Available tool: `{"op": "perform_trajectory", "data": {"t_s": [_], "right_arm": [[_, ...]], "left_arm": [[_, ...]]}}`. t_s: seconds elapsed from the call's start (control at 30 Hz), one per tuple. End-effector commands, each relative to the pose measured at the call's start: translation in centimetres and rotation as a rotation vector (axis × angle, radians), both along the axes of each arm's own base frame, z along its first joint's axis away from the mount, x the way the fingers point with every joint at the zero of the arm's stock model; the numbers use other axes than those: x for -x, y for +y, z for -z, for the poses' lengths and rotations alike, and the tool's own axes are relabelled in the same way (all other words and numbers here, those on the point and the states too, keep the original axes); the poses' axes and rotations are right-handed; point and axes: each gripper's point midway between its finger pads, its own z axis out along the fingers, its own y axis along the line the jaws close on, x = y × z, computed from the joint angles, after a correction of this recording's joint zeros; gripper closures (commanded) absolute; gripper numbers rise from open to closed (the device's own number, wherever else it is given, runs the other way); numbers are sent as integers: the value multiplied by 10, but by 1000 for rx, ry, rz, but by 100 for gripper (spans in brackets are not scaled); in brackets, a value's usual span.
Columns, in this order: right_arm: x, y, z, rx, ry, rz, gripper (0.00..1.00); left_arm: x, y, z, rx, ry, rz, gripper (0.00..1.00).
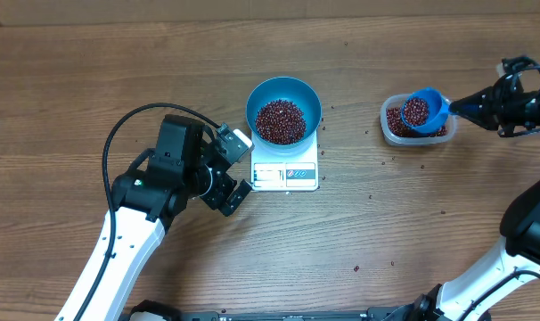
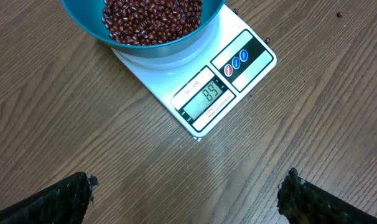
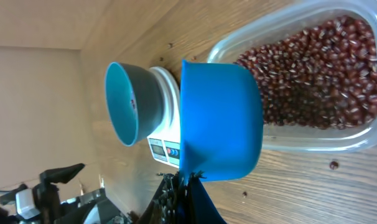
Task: Scoop item into bowl and weigh 150g on scale
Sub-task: 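Scoop more beans from the tub with the right gripper and lift, then pour the second scoop of beans into the teal bowl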
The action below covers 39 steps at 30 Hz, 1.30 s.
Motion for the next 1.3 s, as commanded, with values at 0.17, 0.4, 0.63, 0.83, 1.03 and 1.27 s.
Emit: {"op": "perform_trajectory", "data": {"t_s": [0.17,0.4,0.63,0.83,1.03,1.27], "right_arm": [[-8,58,-60,-67,-190,-132,96],[-22,137,-80,-174,-281,-282,96],[-35,208,-60,-14,-247,-370,96],[-41,257,-31,266,-258,-405,96],[-43,279,-16,493,-312,-425,96],[-48,286,-11,691,-368,-409,96]], "left_arm": [[2,-5,1,19,12,9,0],[2,-5,1,19,12,9,0],[2,-5,1,19,12,9,0],[2,-5,1,19,12,9,0],[2,-5,1,19,12,9,0],[2,-5,1,19,12,9,0]]}}
